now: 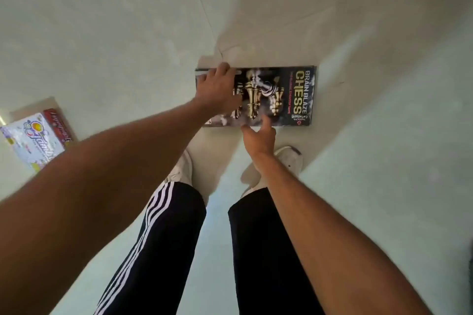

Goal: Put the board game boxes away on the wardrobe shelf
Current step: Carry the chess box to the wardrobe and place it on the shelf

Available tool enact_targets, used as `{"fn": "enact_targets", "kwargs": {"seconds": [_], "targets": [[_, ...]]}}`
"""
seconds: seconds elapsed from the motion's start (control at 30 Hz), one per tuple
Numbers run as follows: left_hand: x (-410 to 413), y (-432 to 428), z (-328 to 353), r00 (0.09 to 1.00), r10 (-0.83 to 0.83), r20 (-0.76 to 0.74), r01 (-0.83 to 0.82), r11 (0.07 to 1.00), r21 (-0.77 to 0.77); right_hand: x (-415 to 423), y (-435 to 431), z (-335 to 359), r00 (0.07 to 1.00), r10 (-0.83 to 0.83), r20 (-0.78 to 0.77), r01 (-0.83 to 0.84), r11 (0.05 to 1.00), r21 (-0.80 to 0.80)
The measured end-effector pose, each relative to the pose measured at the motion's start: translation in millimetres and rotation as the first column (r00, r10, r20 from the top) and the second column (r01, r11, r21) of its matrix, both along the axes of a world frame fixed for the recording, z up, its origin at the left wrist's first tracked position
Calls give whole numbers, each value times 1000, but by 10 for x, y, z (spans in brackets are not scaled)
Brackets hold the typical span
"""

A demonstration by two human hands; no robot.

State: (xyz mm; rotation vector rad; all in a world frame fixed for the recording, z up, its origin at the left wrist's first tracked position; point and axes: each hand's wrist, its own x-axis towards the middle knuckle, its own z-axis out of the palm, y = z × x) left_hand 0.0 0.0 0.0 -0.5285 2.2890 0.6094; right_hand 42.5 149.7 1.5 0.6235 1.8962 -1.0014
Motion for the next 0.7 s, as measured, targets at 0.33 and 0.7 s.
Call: {"fn": "enact_targets", "kwargs": {"seconds": [0.33,0.7], "targets": [[181,-119,37,966,249,64,-246,968,-57,-488,-25,-46,965,142,-222,-139,990,28],[202,-94,103,691,589,420,-718,627,302,-695,-24,-211,984,47,-171,-32,995,89]]}}
